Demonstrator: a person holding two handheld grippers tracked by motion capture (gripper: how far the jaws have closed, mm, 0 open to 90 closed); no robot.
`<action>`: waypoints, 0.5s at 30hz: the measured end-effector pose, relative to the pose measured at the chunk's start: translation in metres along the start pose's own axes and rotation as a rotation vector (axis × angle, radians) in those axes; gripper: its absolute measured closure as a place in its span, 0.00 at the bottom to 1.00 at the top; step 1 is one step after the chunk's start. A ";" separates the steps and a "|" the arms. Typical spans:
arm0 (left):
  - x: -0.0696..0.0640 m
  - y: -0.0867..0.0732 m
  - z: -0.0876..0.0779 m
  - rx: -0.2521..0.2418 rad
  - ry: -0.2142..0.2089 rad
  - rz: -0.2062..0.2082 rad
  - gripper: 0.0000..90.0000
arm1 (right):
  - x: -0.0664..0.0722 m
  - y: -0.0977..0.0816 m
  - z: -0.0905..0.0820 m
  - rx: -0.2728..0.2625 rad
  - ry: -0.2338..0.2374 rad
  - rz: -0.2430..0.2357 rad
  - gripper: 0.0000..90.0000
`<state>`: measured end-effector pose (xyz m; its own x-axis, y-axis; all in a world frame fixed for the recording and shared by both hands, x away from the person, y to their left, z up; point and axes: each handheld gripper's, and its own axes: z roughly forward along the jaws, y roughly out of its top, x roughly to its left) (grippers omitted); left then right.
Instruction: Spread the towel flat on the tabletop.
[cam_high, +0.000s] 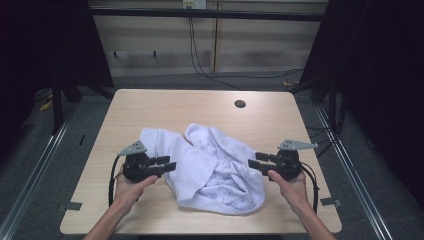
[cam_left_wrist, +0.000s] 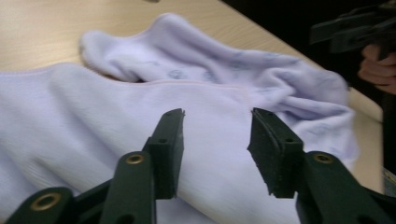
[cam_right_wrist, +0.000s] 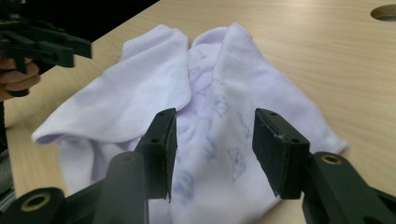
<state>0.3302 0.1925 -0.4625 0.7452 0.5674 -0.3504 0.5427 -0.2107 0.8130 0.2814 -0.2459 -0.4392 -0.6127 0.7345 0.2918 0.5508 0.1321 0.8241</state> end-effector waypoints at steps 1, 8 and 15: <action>0.000 0.000 0.000 0.000 0.000 0.000 0.56 | 0.000 0.000 0.000 0.000 0.000 0.000 0.56; 0.027 -0.009 0.029 0.118 0.122 -0.008 0.50 | -0.012 0.027 0.078 0.111 0.018 -0.059 0.50; 0.022 -0.013 0.031 0.153 0.084 0.028 0.95 | -0.019 0.029 0.120 0.204 -0.031 -0.079 0.82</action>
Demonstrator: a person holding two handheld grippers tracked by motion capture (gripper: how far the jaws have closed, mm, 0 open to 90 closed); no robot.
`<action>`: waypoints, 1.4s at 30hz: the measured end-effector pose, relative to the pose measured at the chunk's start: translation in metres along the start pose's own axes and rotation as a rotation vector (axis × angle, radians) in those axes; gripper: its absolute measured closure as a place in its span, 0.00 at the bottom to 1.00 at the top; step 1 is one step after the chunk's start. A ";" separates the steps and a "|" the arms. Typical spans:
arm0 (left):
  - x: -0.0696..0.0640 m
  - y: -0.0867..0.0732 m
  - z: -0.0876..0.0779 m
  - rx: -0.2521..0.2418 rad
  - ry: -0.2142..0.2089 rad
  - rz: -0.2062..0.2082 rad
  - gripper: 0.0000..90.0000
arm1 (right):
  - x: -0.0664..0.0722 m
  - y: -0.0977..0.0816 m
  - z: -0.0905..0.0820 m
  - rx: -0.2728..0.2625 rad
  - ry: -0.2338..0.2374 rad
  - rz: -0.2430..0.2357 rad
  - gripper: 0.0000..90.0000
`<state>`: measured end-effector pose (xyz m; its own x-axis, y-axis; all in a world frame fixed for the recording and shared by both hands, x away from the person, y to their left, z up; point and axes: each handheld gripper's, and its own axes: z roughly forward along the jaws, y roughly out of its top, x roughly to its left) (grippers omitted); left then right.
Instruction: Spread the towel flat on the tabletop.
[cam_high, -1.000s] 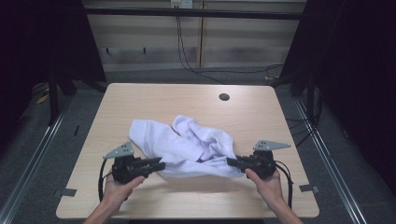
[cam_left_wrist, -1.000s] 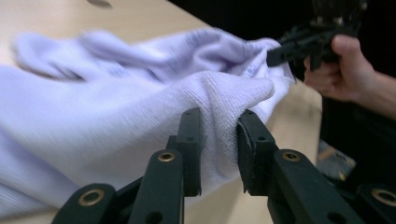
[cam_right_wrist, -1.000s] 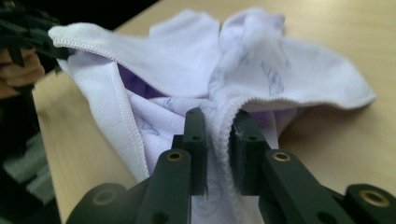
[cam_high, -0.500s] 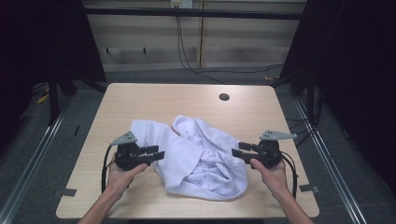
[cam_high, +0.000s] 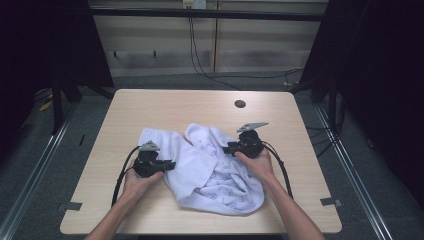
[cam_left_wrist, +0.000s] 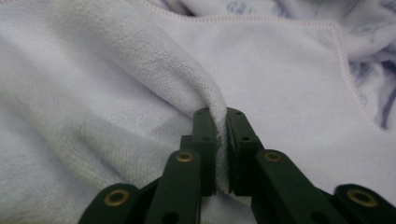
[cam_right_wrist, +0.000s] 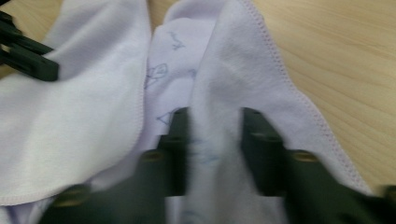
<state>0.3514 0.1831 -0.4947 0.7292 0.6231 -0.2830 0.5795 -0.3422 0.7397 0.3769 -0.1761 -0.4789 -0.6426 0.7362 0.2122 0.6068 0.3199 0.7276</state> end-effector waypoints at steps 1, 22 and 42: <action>0.001 0.003 -0.007 -0.031 -0.004 -0.002 0.95 | -0.003 0.000 -0.001 -0.017 -0.010 0.011 0.94; 0.025 -0.020 -0.116 -0.357 -0.066 -0.142 0.95 | -0.115 -0.040 -0.138 -0.178 -0.403 0.270 0.70; 0.026 -0.031 -0.083 -0.251 -0.063 -0.138 0.94 | 0.032 -0.040 -0.039 -0.055 0.193 -0.021 0.61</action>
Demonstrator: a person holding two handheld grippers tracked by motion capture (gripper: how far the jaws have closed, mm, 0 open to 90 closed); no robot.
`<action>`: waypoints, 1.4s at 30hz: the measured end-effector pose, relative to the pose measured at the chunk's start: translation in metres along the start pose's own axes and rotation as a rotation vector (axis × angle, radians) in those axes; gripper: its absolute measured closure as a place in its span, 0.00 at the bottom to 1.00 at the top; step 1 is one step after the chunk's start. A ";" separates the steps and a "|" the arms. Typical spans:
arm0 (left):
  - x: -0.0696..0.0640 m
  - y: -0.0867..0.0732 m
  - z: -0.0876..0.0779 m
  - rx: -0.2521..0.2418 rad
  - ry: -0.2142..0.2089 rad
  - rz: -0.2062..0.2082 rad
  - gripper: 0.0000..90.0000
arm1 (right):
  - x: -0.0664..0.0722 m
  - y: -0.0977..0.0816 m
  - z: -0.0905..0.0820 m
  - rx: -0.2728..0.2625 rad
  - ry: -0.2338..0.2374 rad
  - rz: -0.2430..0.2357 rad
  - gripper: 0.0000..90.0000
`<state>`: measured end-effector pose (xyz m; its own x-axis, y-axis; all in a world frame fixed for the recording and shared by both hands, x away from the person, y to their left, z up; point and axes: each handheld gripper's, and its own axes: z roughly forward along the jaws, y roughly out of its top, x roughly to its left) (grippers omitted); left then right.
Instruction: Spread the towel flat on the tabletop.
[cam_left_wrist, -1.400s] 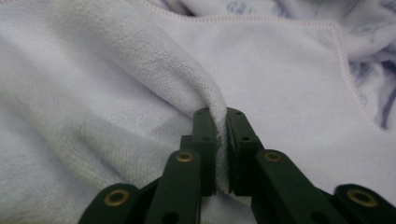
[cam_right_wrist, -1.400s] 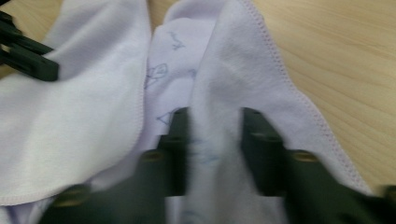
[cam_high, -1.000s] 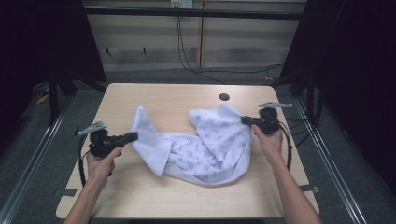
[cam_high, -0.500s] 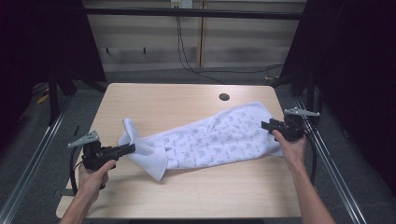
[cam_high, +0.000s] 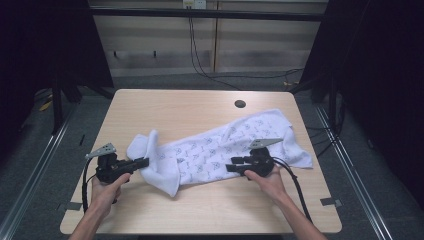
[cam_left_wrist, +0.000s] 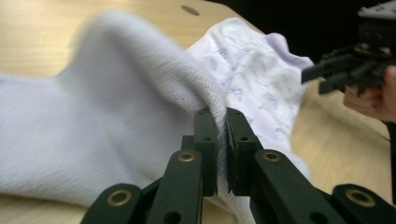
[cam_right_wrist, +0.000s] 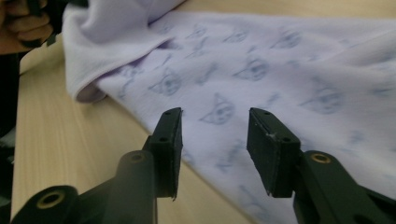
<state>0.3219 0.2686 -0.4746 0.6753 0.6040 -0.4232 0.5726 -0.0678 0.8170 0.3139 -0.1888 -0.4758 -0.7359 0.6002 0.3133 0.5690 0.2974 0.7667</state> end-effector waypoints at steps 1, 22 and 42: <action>0.002 0.000 0.000 -0.017 -0.018 -0.025 0.95 | 0.003 -0.001 0.005 0.016 0.013 -0.008 0.60; -0.027 0.039 -0.029 -0.214 -0.111 0.003 0.95 | 0.010 0.012 0.027 0.020 0.060 0.008 0.98; -0.042 0.008 0.002 -0.005 -0.196 0.050 0.72 | -0.022 0.012 -0.017 0.020 -0.108 0.025 0.70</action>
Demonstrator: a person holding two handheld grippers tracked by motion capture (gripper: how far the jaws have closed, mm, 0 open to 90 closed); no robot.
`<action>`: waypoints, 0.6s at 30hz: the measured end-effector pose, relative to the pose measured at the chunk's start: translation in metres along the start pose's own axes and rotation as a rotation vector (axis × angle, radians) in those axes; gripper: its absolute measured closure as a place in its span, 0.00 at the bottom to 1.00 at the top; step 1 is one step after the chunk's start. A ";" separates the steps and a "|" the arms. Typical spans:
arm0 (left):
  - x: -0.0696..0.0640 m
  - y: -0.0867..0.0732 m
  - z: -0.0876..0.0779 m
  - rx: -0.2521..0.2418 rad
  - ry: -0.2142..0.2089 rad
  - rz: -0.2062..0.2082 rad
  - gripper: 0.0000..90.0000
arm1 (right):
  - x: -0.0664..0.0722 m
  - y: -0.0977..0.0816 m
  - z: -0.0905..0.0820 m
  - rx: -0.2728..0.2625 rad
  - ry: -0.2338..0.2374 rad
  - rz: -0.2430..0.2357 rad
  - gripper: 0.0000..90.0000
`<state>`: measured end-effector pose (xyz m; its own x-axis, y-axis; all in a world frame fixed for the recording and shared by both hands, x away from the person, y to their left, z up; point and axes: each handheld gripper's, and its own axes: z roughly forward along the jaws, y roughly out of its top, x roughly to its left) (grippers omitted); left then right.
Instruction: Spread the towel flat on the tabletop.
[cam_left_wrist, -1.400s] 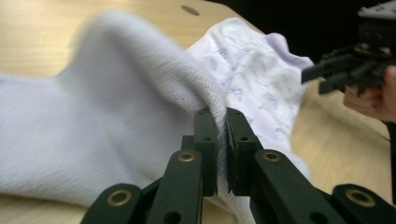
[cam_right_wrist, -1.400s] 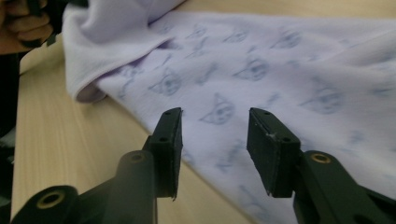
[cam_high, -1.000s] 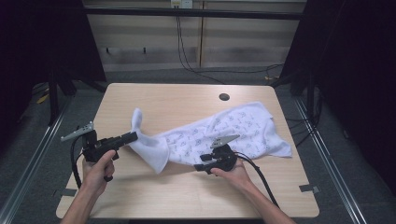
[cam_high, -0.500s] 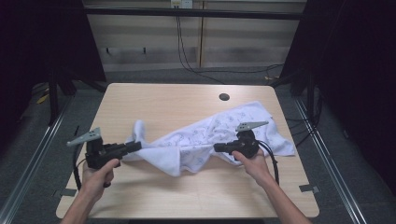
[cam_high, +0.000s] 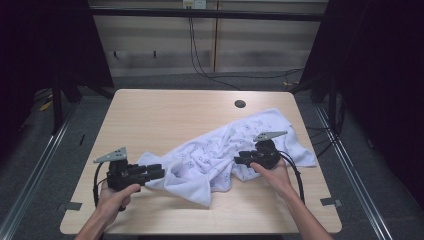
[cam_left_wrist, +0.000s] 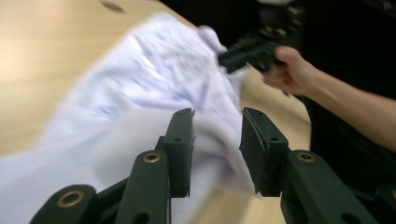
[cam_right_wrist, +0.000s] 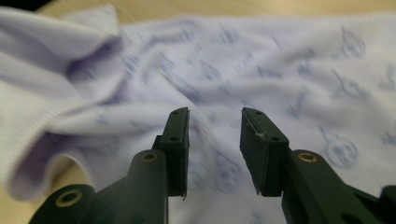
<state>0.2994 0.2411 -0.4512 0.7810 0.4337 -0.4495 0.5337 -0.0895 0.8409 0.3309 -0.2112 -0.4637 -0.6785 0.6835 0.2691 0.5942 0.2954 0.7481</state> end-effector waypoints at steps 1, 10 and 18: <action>0.005 0.002 -0.002 0.003 0.039 0.008 0.75 | 0.013 0.006 0.001 -0.027 0.035 -0.024 0.70; 0.042 -0.029 0.030 0.336 0.179 0.034 0.99 | 0.066 0.021 0.069 0.049 0.214 -0.108 0.75; 0.020 -0.043 0.021 0.386 0.149 0.033 0.99 | 0.078 0.008 0.112 0.137 0.201 -0.148 0.65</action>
<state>0.2986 0.2347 -0.5031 0.7593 0.5474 -0.3518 0.6137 -0.4230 0.6666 0.3310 -0.0804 -0.5049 -0.8260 0.4841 0.2886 0.5260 0.4784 0.7032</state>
